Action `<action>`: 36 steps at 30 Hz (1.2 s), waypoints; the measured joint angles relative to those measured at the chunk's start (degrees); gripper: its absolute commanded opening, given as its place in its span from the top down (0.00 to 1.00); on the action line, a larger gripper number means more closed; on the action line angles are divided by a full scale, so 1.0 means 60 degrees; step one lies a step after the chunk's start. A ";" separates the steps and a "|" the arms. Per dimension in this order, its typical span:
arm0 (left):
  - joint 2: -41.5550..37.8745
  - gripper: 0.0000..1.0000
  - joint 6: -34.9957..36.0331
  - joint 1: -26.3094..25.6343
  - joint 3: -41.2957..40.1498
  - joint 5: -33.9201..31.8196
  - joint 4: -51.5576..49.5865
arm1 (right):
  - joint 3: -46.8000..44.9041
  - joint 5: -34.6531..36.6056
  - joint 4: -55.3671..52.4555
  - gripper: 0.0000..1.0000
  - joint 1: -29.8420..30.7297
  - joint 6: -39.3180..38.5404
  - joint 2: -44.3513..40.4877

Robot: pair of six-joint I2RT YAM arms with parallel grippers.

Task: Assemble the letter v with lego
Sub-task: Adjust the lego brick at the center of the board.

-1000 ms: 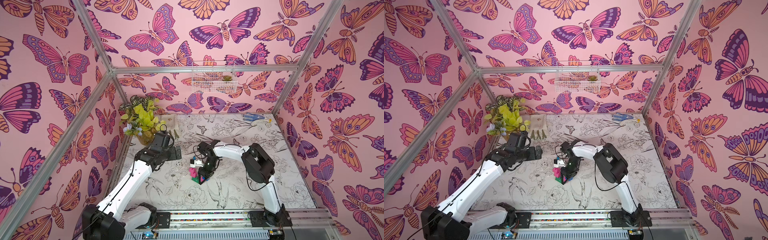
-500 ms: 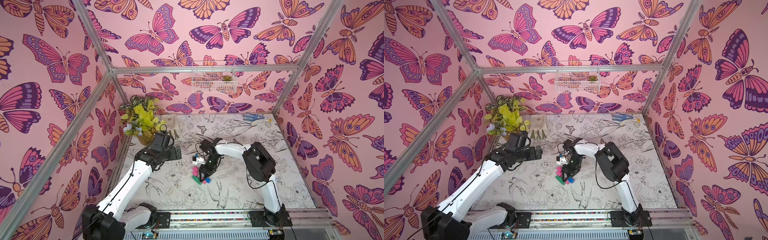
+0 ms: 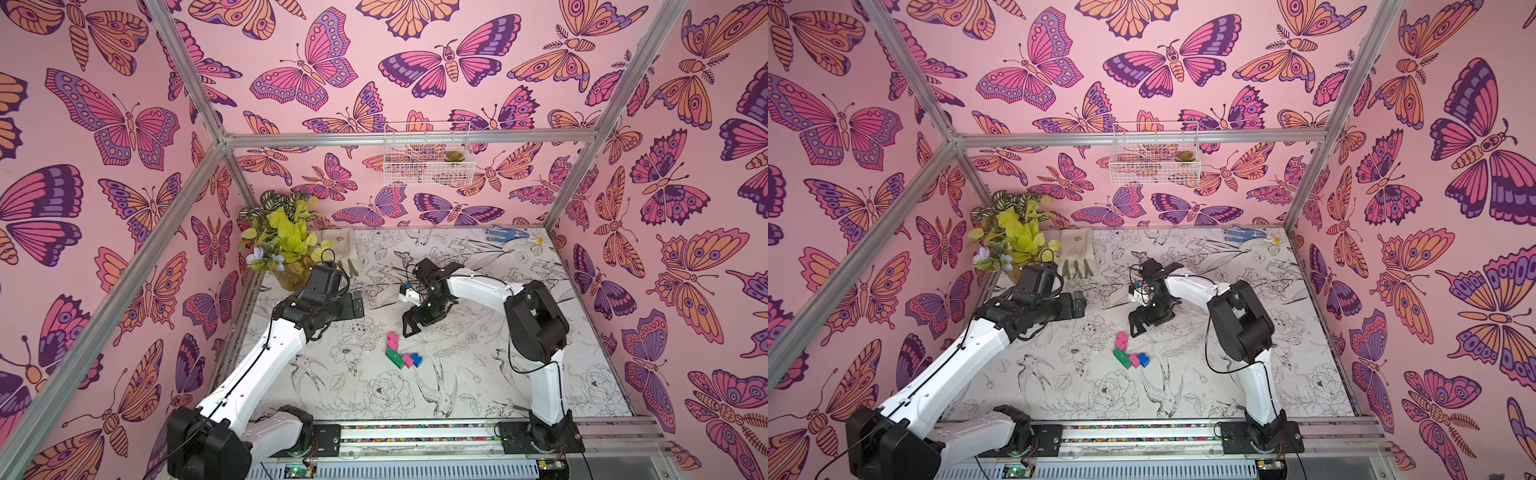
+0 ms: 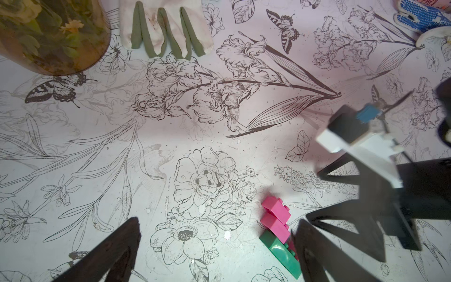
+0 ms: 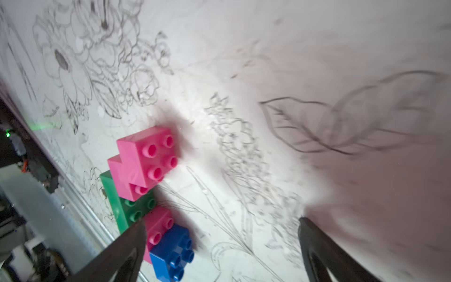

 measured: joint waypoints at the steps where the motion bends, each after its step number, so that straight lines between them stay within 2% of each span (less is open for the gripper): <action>1: -0.0040 0.00 -0.0004 0.0000 -0.0149 -0.0055 0.0197 | -0.0197 0.0219 0.0146 0.01 -0.0160 0.0091 -0.0346; 5: -0.0423 0.00 -0.0004 0.0000 -0.0940 -0.0357 0.1035 | -0.0725 0.1453 0.0557 0.01 -0.0692 0.0499 -0.1854; 10: -0.0765 0.00 0.0091 0.0000 -0.1341 -0.0616 0.1912 | -0.1712 0.3617 0.1071 0.01 -0.0780 0.1144 -0.3792; 14: -0.0707 0.00 0.0335 0.0000 -0.1617 -0.0127 0.2514 | -0.2605 0.5366 0.0962 0.01 -0.0783 0.1945 -0.4958; 18: -0.0754 0.00 0.0197 -0.0127 -0.2320 0.0568 0.2812 | -0.3497 0.6524 0.0798 0.00 -0.0860 0.2692 -0.5788; 20: -0.0911 0.00 0.0069 -0.0484 -0.2820 0.0696 0.2823 | -0.3807 0.7031 0.0663 0.01 -0.1064 0.3122 -0.6135; 23: -0.1191 0.00 -0.0076 -0.1559 -0.3271 0.0572 0.2790 | -0.4229 0.7730 0.0627 0.01 -0.1563 0.3679 -0.6706; 29: -0.1231 0.00 -0.0794 -0.3217 -0.3406 0.0171 0.2783 | -0.4827 0.7756 0.0641 0.01 -0.2772 0.4218 -0.7508; 36: -0.1515 0.00 -0.1719 -0.3934 -0.4503 -0.0219 0.2514 | -0.4972 0.7573 0.0648 0.01 -0.2852 0.4291 -0.7624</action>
